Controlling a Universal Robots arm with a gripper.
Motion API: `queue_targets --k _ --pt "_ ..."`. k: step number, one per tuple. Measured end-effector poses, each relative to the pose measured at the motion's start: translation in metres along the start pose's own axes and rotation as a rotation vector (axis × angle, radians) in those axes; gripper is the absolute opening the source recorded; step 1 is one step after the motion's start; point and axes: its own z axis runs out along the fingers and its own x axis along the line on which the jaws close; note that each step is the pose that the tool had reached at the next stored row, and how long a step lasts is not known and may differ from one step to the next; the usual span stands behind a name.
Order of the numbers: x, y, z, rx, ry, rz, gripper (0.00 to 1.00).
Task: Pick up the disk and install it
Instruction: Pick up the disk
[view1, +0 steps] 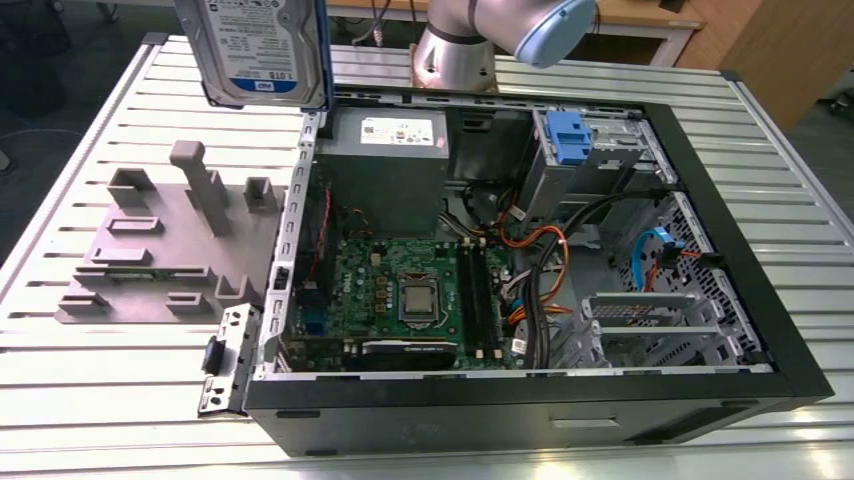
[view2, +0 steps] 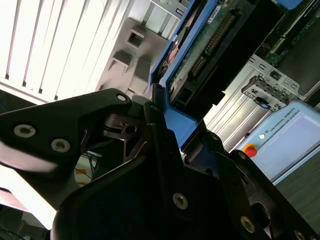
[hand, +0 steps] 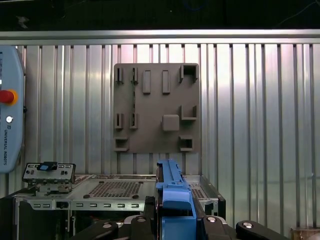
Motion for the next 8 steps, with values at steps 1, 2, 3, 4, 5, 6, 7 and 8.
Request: queue_targets --k 1,2,3,4,5,6,7,8 --pt "0.0 -0.0006 0.0 0.0 0.0 0.0 0.36" --pt "0.0 -0.0013 -0.0001 -0.0001 0.0001 0.0 0.36" --pt "0.0 -0.0015 0.0 0.0 0.0 0.0 0.36" --pt "0.0 -0.0017 -0.0001 0.0 0.0 0.0 0.36" --pt "0.0 -0.0019 -0.0001 0.0 0.0 0.0 0.36" --pt "0.0 -0.0022 -0.0001 -0.0001 0.0001 0.0 0.36" --pt "-0.0001 -0.0024 -0.0001 0.0 0.0 0.0 0.36" --pt "-0.0001 -0.0026 -0.0001 0.0 0.0001 0.0 0.36"
